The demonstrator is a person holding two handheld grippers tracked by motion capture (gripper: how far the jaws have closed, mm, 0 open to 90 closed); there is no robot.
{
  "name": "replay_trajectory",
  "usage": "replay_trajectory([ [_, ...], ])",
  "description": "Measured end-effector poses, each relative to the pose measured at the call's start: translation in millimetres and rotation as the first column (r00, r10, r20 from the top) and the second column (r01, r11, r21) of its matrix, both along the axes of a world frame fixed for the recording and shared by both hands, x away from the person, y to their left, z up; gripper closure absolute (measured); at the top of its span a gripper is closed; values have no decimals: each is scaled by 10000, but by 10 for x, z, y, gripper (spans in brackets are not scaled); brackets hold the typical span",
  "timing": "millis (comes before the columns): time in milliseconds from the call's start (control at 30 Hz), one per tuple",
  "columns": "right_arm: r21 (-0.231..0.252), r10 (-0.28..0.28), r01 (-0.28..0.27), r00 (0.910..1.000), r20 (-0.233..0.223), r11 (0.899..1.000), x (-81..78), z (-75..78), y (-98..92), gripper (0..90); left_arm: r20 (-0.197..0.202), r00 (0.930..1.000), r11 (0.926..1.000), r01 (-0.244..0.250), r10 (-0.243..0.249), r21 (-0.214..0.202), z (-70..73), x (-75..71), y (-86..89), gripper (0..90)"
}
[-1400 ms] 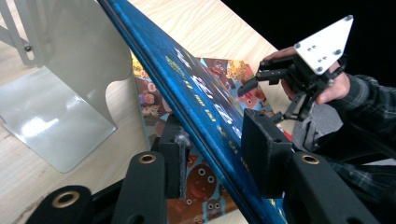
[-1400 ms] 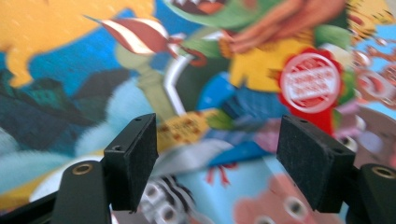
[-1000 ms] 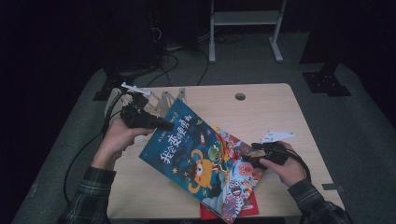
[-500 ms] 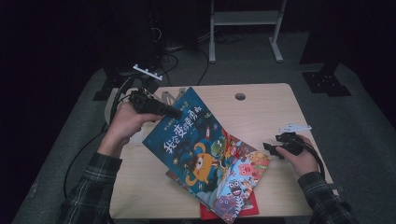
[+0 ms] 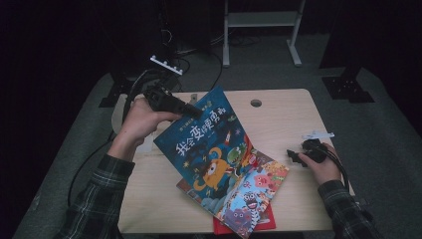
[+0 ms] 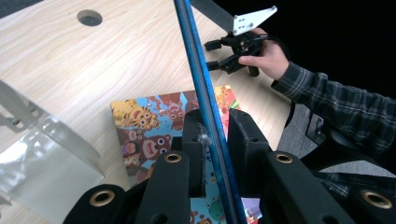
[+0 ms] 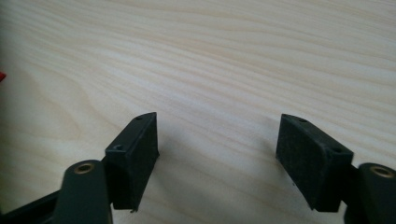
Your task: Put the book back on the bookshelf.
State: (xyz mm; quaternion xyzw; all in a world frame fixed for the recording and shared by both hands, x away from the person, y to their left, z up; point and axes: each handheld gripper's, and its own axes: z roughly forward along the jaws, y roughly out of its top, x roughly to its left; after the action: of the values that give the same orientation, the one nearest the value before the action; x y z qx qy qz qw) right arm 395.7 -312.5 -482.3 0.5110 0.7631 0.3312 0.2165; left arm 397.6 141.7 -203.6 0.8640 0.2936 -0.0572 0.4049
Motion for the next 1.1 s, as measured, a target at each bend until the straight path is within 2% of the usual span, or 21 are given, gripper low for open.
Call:
replay_trajectory([
  [33, 0, 0, 0, 10000, 0, 10000, 0, 0, 0, 258, 0, 10000, 10000, 0, 0, 0, 0, 0, 0, 780],
  [133, 156, -215, 212, 9997, 151, 9997, 15, -35, -21, 184, 14, 9998, 9998, 208, -208, -56, 51, 1, -20, 794],
  [400, 131, -319, 317, 9994, 143, 9994, 20, -39, -18, 164, 62, 9990, 9990, 448, -447, -76, 152, -16, -53, 821],
  [433, 131, -327, 326, 9994, 134, 9994, 20, -39, -16, 163, 157, 9980, 9981, 611, -610, -66, 198, -33, -65, 825],
  [500, 126, -330, 328, 9994, 132, 9994, 20, -39, -14, 162, 205, 9980, 9982, 602, -603, 41, 220, -50, -76, 827],
  [567, 129, -325, 323, 9994, 133, 9994, 19, -39, -12, 162, 423, 9972, 9977, 599, -612, 316, 267, -76, -92, 827],
  [833, 150, -306, 304, 9995, 125, 9994, 16, -40, -2, 161, 885, 9942, 9956, 549, -616, 766, 348, -144, -88, 827],
  [1000, 151, -309, 308, 9994, 120, 9994, 17, -40, 0, 159, 1030, 9931, 9947, 460, -554, 919, 386, -168, -46, 827],
  [1100, 148, -304, 303, 9995, 119, 9994, 16, -39, 1, 159, 1081, 9931, 9958, 355, -446, 846, 406, -182, 16, 828],
])
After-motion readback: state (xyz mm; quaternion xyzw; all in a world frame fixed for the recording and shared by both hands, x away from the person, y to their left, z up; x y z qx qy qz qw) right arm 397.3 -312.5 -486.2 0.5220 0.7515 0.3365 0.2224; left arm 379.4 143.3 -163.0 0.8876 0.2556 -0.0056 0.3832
